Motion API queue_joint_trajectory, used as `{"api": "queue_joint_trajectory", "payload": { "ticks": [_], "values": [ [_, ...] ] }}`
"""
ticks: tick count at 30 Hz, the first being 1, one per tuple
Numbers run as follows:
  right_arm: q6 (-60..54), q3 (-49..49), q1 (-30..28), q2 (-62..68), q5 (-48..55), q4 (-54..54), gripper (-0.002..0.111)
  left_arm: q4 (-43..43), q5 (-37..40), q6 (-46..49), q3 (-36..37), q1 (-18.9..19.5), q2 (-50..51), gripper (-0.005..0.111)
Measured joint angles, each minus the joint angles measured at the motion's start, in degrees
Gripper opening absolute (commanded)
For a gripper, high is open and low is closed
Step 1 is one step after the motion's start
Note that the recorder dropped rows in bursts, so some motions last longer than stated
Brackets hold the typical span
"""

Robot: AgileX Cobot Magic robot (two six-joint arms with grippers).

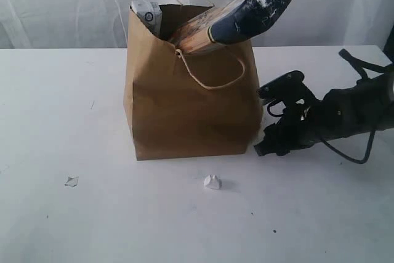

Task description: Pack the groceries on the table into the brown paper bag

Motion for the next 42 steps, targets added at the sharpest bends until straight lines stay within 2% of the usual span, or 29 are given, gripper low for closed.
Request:
{"api": "queue_joint_trajectory", "payload": {
  "ticks": [11,36,38,40,42],
  "values": [
    [-10.9,-0.2,0.0,2.7,-3.7,-0.1,0.054,0.0,0.0,0.0,0.0,0.0,0.0,0.035],
    [-11.8,-0.2,1.1,5.1,-11.4,-1.6,0.054,0.0,0.0,0.0,0.0,0.0,0.0,0.035],
    [-11.8,-0.2,1.1,5.2,-11.6,-1.6,0.051,0.0,0.0,0.0,0.0,0.0,0.0,0.035],
    [-12.0,-0.2,1.1,5.4,-11.9,-1.6,0.041,0.0,0.0,0.0,0.0,0.0,0.0,0.035],
    [-12.0,-0.2,1.1,5.7,-12.0,-1.6,0.027,0.0,0.0,0.0,0.0,0.0,0.0,0.035]
  ]
}}
